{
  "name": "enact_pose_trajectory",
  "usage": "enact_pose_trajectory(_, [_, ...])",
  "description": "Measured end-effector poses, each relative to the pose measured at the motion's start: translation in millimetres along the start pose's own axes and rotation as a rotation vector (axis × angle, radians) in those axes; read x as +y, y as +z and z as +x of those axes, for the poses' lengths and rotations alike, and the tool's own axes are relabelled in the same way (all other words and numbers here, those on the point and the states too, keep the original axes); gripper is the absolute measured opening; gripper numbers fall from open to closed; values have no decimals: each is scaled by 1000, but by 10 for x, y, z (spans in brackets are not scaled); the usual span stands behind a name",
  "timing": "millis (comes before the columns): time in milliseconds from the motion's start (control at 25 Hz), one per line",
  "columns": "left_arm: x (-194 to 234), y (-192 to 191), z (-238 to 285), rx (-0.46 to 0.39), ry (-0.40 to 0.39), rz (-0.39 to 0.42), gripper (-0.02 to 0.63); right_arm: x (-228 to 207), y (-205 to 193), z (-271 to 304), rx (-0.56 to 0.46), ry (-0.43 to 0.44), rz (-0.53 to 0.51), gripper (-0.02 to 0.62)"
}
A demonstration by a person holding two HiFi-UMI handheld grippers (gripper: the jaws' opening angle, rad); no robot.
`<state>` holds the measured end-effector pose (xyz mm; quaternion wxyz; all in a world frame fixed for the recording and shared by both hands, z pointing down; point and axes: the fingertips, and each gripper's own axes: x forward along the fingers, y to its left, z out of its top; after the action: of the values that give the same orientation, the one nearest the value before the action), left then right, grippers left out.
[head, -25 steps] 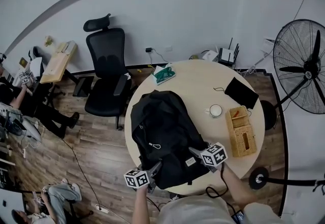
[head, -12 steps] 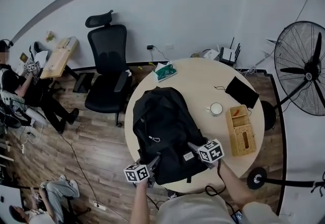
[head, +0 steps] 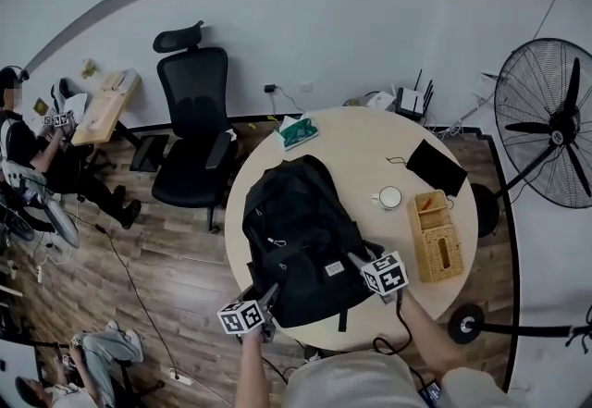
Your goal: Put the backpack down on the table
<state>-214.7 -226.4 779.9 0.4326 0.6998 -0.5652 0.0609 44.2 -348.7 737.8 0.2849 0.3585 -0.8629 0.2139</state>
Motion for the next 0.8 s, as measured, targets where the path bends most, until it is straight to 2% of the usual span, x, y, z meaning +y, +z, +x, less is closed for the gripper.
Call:
enact_pose_trajectory(200, [43,37,-138,-21,1,-6,356,111,90,-122,-35,9,-5,206])
enact_pose_trajectory(400, [-113,62,-315,-48,-63,5,354,275,9,-230,-39,33,32,204])
enact_pose_trajectory(520, [-290,78,-395,-53,-127,29,354,341,2,-352,-66,28,85,199])
enact_pose_trajectory(600, [-399,87,-458,-60,-157,51,354,406,18,-446,-87,19,82,199])
enact_pose_trajectory(800, [-597,119,-617,-86,-181,116,354,578,76,-699,-150,-9,88,199])
